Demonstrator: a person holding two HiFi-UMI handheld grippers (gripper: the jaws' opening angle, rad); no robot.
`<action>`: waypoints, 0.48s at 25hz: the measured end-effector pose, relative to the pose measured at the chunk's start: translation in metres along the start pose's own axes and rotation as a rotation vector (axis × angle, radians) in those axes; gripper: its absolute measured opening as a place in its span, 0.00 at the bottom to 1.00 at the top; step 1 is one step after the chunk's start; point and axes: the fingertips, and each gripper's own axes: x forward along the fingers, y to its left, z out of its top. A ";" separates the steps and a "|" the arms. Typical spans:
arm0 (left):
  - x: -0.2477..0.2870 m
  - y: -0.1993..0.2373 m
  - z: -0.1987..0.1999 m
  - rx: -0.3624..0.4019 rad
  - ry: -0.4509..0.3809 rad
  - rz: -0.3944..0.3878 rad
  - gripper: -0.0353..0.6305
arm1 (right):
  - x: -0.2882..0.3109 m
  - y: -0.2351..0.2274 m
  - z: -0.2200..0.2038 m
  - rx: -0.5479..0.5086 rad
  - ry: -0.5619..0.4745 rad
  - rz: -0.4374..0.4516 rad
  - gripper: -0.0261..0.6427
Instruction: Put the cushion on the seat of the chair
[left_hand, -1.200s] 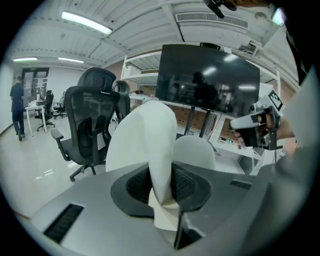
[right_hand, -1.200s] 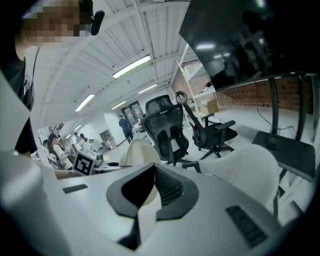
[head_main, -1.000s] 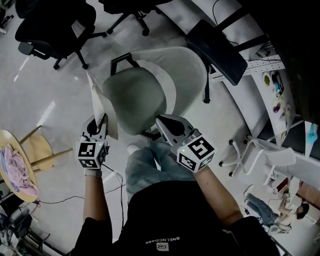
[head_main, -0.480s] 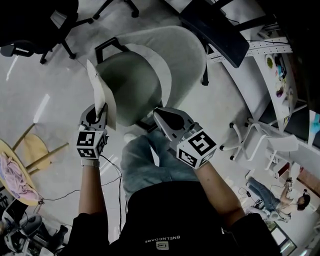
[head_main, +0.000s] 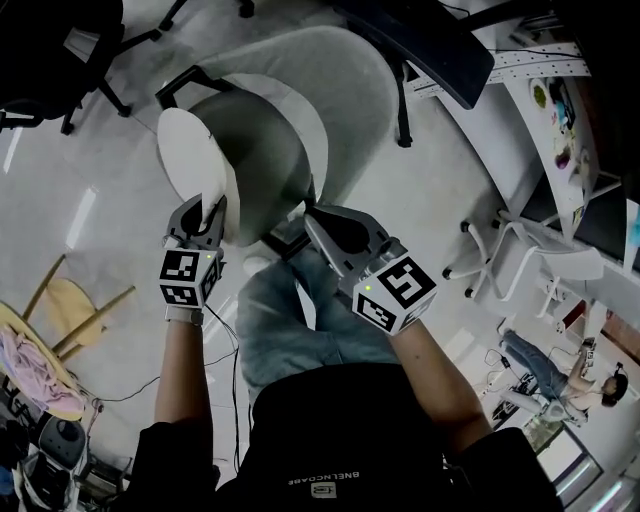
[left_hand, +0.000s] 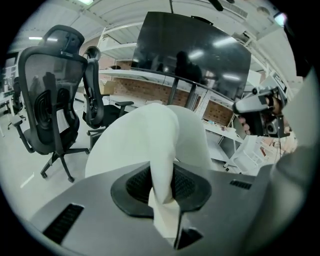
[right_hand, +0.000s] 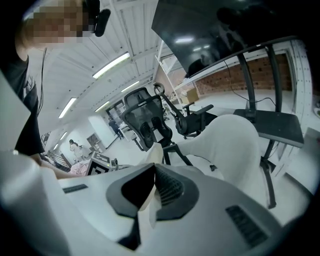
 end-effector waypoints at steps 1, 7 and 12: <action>0.005 -0.003 -0.001 0.004 0.006 -0.009 0.16 | -0.001 -0.003 -0.001 0.005 -0.001 -0.005 0.05; 0.033 -0.014 -0.007 0.001 0.026 -0.056 0.16 | -0.002 -0.023 -0.008 0.034 -0.006 -0.040 0.05; 0.059 -0.023 -0.013 -0.004 0.054 -0.095 0.17 | -0.001 -0.037 -0.014 0.038 0.001 -0.062 0.05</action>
